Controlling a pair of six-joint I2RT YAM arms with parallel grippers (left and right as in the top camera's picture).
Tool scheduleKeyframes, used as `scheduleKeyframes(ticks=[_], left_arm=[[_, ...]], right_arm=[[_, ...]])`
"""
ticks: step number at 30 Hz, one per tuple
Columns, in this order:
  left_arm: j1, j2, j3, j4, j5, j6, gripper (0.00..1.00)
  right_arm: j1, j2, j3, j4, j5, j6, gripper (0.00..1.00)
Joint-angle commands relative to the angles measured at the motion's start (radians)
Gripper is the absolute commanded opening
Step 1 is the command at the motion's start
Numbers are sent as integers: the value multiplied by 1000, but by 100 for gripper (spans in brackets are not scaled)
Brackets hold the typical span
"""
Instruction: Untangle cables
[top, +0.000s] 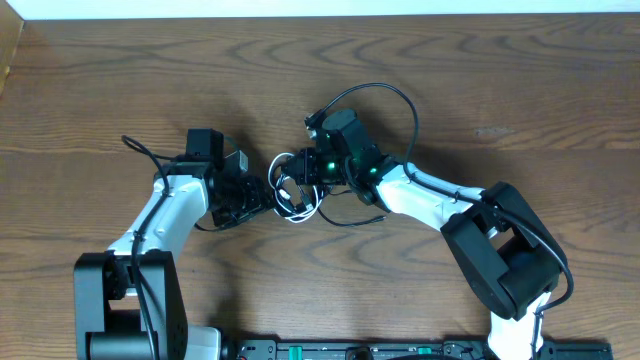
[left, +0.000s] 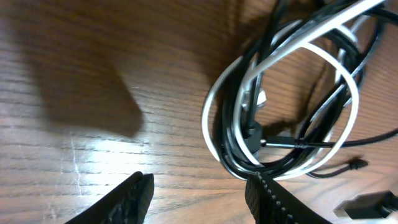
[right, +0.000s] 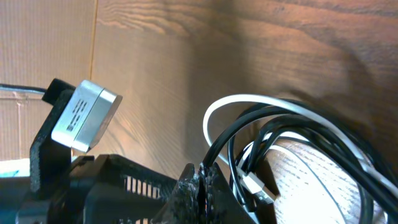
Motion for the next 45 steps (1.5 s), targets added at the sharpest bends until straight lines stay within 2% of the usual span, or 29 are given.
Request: scheduleKeyframes(ticks=[1, 8, 14, 20, 29, 36, 37, 42, 45], left_arm=[[3, 9, -1, -15, -93, -56, 54], [3, 9, -1, -15, -100, -61, 54], [3, 9, -1, -27, -223, -137, 54], [3, 9, -1, -27, -221, -140, 54], [3, 9, -1, -27, -217, -140, 54], [3, 9, -1, -30, -218, -140, 54], [3, 9, -1, -30, -218, -139, 54], [3, 9, -1, -30, -217, -140, 54], [3, 9, -1, -30, -217, -140, 54]], right_arm=[[0, -29, 4, 1, -35, -39, 1], [11, -28, 4, -14, 31, -38, 1], [51, -26, 4, -24, 179, -42, 1], [97, -22, 4, -23, 332, -42, 1], [147, -19, 4, -20, 459, -43, 1], [160, -19, 4, -4, 472, -76, 1], [160, -19, 4, -1, 472, -76, 2], [160, -19, 4, 13, 472, -75, 25], [160, -19, 4, 14, 472, -75, 34]])
